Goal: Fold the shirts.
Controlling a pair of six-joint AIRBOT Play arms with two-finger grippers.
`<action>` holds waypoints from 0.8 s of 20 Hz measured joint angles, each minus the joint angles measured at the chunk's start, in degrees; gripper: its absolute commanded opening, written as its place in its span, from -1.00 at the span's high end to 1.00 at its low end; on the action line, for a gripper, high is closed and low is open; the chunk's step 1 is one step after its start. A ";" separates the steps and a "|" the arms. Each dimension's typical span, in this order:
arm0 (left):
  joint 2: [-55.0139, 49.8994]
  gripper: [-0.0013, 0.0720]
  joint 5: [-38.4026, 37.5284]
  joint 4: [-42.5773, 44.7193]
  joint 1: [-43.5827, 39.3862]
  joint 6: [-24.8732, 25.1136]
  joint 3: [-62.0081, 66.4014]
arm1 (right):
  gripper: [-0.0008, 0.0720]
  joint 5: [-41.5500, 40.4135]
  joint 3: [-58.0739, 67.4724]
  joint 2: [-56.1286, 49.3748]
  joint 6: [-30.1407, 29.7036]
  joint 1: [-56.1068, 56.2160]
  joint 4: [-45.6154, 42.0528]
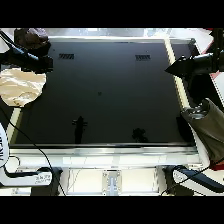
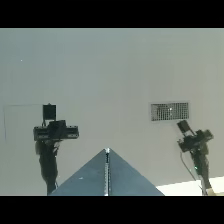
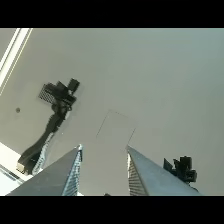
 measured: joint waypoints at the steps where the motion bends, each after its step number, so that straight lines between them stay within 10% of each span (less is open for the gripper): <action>1: 0.00 0.93 0.00 0.00 0.00 0.00 0.00 | 0.12 0.00 0.00 0.00 0.00 0.00 0.00; 16: 0.00 0.90 0.02 -0.02 0.00 0.00 0.00 | 0.12 -0.46 0.00 0.00 -0.02 0.00 0.02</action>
